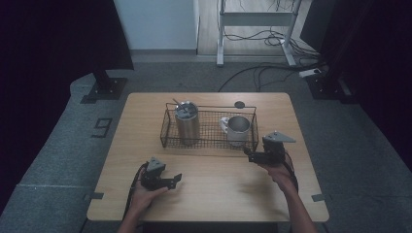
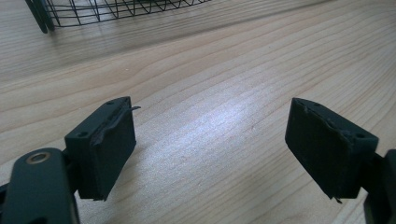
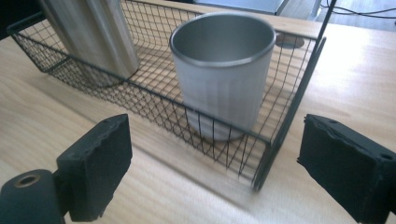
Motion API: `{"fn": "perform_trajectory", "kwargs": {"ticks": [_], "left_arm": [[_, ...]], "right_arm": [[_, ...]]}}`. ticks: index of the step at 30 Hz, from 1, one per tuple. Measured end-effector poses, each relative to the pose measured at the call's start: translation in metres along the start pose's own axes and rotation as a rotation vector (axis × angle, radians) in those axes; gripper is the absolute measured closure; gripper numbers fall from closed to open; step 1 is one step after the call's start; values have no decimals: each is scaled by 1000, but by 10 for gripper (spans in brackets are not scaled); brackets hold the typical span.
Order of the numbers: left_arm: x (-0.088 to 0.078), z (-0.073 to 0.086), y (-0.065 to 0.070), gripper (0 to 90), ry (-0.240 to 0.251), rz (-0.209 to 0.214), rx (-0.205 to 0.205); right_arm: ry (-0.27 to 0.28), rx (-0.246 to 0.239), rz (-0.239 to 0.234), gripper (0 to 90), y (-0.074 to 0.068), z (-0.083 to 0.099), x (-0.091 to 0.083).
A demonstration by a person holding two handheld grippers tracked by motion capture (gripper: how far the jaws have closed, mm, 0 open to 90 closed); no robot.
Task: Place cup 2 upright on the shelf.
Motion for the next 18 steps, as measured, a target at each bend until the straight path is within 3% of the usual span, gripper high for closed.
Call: {"fn": "perform_trajectory", "kwargs": {"ticks": [7,14,18], "left_arm": [[0,1,-1,164,-2,-5,2],[1,1,0,164,-4,-8,4],[1,1,1,164,-5,-9,8]], "right_arm": [[-16,16,-11,118,-3,27,-3],[-72,10,-4,126,-3,56,-1],[-78,15,-6,126,-2,64,-2]]}}
Point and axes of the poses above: each handheld gripper's, and its own axes: x roughly forward along the jaws, z roughly out of its underside, y roughly to its right, the point moved 4 cm from there along x, roughly forward along the jaws, and after that the axes turned 9 degrees about -y, right-handed, at the moved point
